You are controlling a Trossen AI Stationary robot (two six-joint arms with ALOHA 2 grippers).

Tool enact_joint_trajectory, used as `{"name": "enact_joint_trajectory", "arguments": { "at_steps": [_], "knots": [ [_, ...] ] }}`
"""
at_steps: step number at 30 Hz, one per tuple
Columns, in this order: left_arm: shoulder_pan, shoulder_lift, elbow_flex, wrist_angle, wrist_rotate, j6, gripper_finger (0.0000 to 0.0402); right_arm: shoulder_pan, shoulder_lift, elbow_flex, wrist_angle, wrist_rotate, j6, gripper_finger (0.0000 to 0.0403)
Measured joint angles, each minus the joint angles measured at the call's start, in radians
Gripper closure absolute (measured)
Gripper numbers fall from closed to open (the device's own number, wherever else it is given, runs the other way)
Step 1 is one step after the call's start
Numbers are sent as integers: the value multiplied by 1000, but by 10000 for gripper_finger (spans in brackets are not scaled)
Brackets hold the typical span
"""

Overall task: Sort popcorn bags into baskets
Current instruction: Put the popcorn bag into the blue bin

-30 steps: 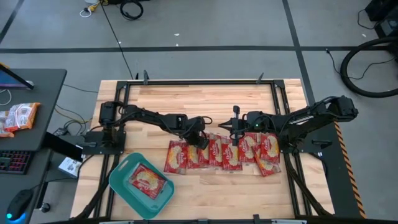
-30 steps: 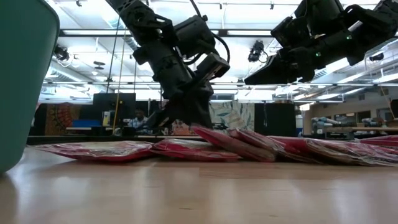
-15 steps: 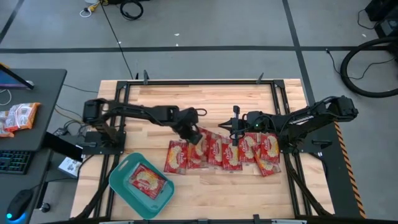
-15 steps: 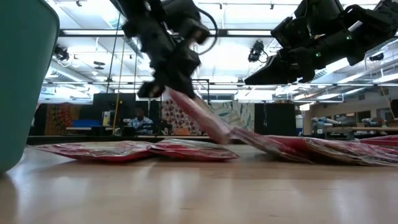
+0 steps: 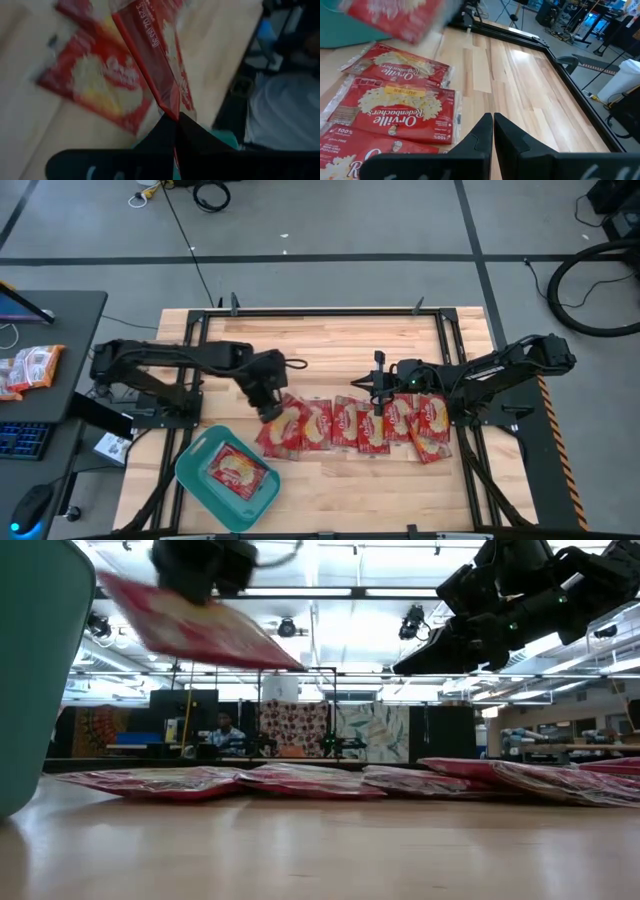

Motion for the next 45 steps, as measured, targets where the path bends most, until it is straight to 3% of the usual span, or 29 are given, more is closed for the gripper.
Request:
{"name": "enact_joint_trajectory", "arguments": {
  "at_steps": [10, 15, 20, 31, 39, 45],
  "knots": [
    [-126, -165, 1, -58, -15, 85, 394, 0, 0, 0, 6, -6, 4, 383],
    [-225, -161, 1, -244, -72, 201, 392, 0, 0, 0, 2, -6, 4, 383],
    [-315, -128, 0, -425, -122, 259, 391, 0, 0, 0, 0, -7, 4, 383],
    [-527, 27, -1, -520, -230, 590, 390, -2, 0, 0, 0, -2, 2, 383],
    [-564, 197, 0, -542, -182, 611, 375, -3, 0, 0, 0, 0, 3, 383],
    [-561, 237, 0, -522, -160, 624, 340, -3, 0, 0, -1, 0, 4, 383]
  ]
}}
